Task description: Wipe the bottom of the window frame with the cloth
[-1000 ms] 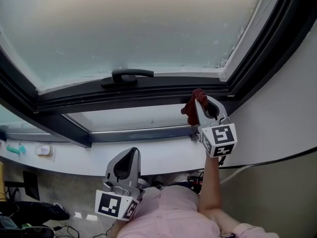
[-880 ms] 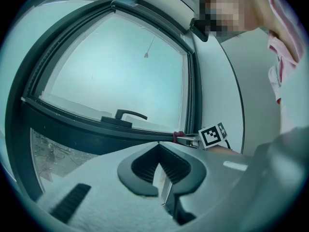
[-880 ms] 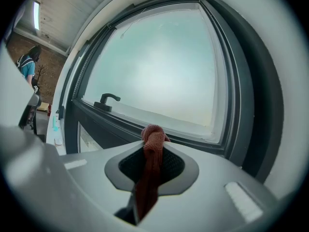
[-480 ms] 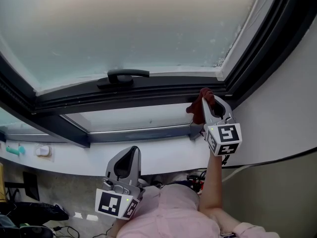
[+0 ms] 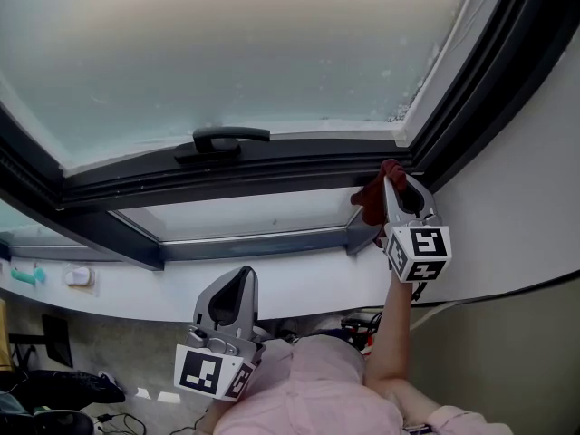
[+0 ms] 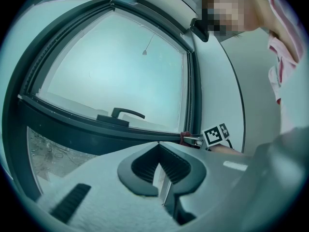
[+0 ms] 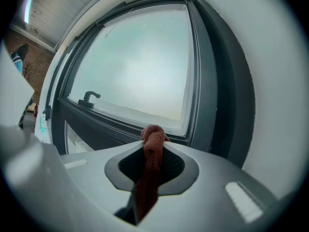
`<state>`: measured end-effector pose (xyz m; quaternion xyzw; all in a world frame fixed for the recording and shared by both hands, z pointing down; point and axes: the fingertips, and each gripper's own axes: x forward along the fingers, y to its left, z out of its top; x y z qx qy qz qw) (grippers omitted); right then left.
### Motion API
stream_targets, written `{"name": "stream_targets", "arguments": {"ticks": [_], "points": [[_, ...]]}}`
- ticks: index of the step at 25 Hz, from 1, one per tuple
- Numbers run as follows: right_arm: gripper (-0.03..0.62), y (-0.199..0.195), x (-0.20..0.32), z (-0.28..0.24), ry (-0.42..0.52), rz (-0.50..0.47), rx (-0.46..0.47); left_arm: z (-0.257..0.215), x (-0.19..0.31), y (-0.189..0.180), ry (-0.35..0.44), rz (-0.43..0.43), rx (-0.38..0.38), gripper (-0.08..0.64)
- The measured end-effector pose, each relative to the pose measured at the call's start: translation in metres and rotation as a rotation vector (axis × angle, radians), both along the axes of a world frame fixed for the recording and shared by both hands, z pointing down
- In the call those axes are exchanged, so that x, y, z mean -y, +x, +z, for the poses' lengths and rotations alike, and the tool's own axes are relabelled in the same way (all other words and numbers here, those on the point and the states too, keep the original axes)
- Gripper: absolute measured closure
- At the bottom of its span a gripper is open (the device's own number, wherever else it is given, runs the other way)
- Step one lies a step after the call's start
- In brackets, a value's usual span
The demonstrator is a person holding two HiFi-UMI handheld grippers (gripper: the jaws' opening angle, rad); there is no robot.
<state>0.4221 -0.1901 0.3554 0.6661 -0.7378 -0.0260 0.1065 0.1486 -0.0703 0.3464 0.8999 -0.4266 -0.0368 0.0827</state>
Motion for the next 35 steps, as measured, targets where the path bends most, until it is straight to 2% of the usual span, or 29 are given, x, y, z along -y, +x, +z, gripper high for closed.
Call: {"name": "stream_targets", "arguments": {"ticks": [13,18,24,31,35], "points": [[0.537,0.018,-0.002,0.001,0.013,0.057,0.011,-0.001,-0.001,0.002,0.003,-0.001,0.000,0.560],[0.535,0.041,-0.005,0.002,0.013,0.132,0.012,-0.002,-0.003,0.002,0.001,-0.001,-0.002,0.560],[0.535,0.042,-0.005,0.002,0.034,0.145,0.012,-0.006,-0.004,0.003,0.015,0.007,0.008,0.560],[0.535,0.043,-0.005,0.003,0.027,0.160,0.047,-0.010,-0.009,0.004,0.018,0.044,0.027,0.560],[0.535,0.027,-0.015,0.002,0.036,0.123,0.118,-0.005,-0.014,0.001,0.005,0.068,0.034,0.560]]}}
